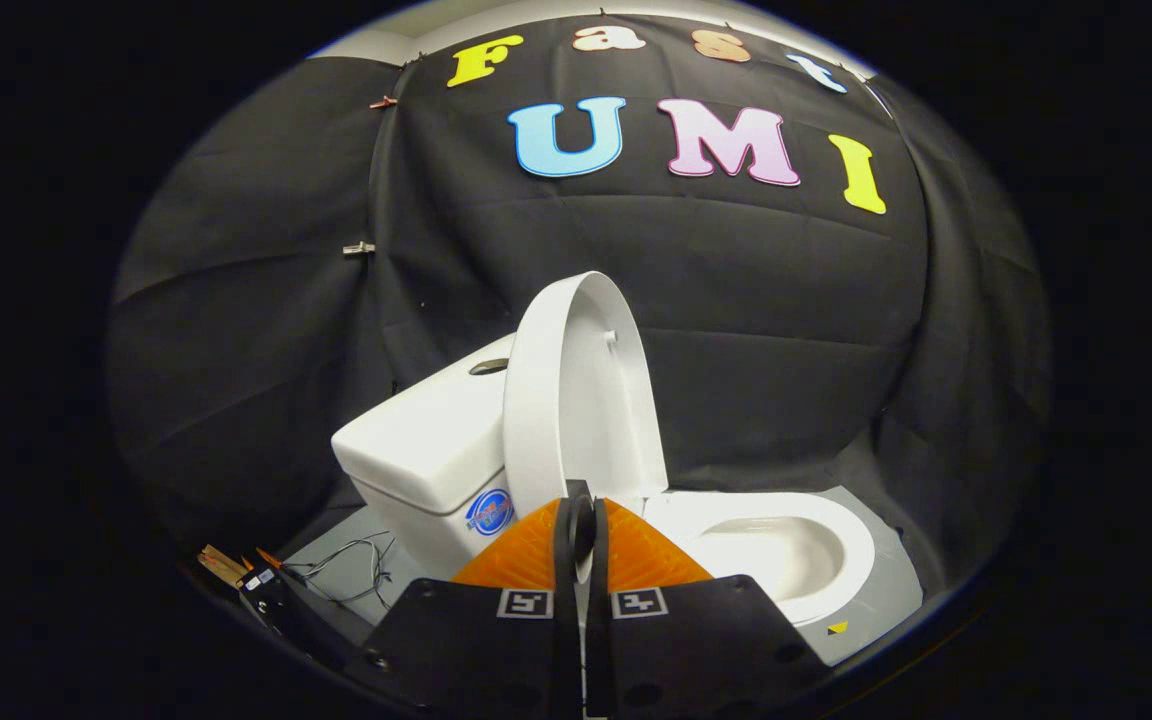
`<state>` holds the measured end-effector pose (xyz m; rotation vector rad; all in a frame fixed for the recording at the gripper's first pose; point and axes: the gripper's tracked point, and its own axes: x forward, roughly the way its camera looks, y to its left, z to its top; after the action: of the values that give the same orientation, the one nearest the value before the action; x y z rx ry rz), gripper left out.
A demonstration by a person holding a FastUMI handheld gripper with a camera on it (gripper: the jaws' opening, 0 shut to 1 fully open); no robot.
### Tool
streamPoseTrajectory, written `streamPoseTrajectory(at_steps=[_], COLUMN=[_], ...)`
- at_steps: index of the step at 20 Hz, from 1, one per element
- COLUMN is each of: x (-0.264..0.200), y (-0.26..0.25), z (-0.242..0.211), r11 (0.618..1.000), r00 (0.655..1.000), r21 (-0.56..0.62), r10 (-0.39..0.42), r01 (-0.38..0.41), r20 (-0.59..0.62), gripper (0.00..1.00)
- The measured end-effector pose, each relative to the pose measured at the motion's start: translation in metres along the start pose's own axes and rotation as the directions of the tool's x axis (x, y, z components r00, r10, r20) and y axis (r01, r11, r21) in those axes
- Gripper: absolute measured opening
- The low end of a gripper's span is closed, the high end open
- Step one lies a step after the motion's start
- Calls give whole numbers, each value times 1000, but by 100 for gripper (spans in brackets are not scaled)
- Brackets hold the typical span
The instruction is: Open the toilet lid.
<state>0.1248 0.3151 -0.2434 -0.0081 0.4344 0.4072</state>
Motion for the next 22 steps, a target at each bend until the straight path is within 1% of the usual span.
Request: streamPoseTrajectory(at_steps=[3,6,11,12,13,15,16,17,18,20,21,22], x=[0,1,3,2,-2,-2,-5,-8,-14,-26,-34,-39], y=[1,8,13,13,10,9,10,9,7,1,-1,-5], z=[0,-2,-3,-2,0,-1,1,3,7,12,14,20], r11=[1000,1000,1000,1000,1000,998,995,993,992,993,992,992], r00=[1000,1000,1000,1000,1000,999,999,999,998,998,998,997], r21=[7,4,-13,-5,8,62,89,105,111,106,107,108], r10=[-11,4,5,11,0,23,45,50,55,56,61,68], r01=[11,-4,-5,-11,0,-21,-43,-49,-55,-56,-62,-70], r20=[2,-5,-11,-17,-19,-24,-18,-10,-2,7,15,22], gripper=[7,7,7,7,7,13,19,23,36,70,77,89])
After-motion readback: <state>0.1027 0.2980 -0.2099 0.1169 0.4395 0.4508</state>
